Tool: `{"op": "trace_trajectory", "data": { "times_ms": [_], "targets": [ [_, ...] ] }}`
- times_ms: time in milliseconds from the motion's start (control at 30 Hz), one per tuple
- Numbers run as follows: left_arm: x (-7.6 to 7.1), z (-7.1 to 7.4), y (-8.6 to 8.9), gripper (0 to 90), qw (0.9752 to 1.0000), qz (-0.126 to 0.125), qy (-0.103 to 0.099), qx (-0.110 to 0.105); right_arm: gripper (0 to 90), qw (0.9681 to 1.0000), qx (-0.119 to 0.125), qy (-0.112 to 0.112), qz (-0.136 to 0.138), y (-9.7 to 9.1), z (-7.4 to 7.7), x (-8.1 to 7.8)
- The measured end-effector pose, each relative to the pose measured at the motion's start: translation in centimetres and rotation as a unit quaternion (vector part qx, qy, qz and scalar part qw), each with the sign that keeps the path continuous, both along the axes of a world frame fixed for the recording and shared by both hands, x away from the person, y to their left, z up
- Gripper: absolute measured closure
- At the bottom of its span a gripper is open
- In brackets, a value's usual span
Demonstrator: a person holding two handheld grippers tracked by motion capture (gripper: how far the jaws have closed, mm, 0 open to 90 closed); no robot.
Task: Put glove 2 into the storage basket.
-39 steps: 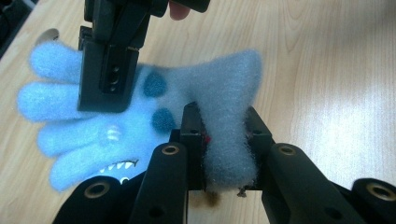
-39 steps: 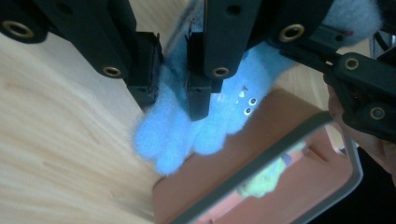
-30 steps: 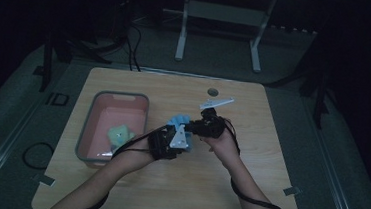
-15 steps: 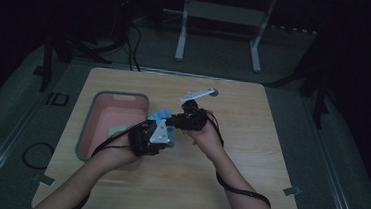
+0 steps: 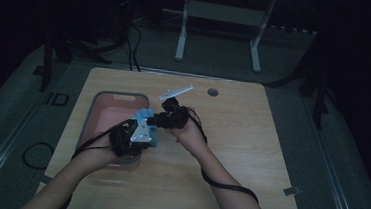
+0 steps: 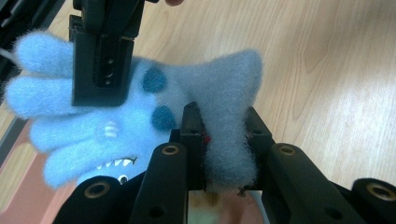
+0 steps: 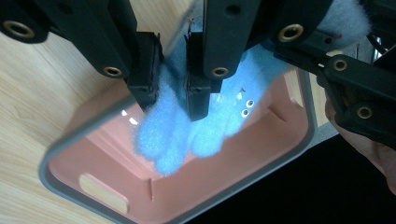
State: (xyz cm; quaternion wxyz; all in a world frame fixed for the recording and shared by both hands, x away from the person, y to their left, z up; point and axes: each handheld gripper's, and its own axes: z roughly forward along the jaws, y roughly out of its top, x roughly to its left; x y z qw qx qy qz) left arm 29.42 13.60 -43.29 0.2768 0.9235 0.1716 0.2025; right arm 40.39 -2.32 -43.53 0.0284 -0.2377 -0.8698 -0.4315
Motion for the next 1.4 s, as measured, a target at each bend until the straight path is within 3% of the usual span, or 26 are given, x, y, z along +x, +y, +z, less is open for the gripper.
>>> {"op": "trace_trajectory", "data": {
  "times_ms": [267, 633, 867, 1200, 1400],
  "targets": [
    [-0.6, -0.1, 2.2, 76.6, 0.9998, 0.018, 0.003, 0.000, 78.6, 0.9998, 0.008, 0.005, 0.017, 2.5, -0.2, -0.2],
    [-1.7, -0.8, 5.4, 76.6, 0.9989, 0.045, 0.013, 0.001, 78.6, 0.9988, 0.000, 0.014, 0.047, 6.8, -1.0, -0.4],
    [-1.7, -1.5, 6.3, 76.6, 0.9985, 0.052, 0.017, -0.001, 78.6, 0.9984, -0.008, 0.018, 0.053, 8.1, -1.5, -0.4],
    [-0.1, -4.1, 6.7, 76.5, 0.9964, 0.062, 0.057, 0.000, 78.6, 0.9979, -0.032, 0.037, 0.043, 9.1, -4.3, 0.7],
    [1.1, -5.5, 6.8, 76.4, 0.9935, 0.074, 0.086, -0.004, 78.5, 0.9971, -0.053, 0.039, 0.038, 9.4, -5.3, 1.2]
  ]
}}
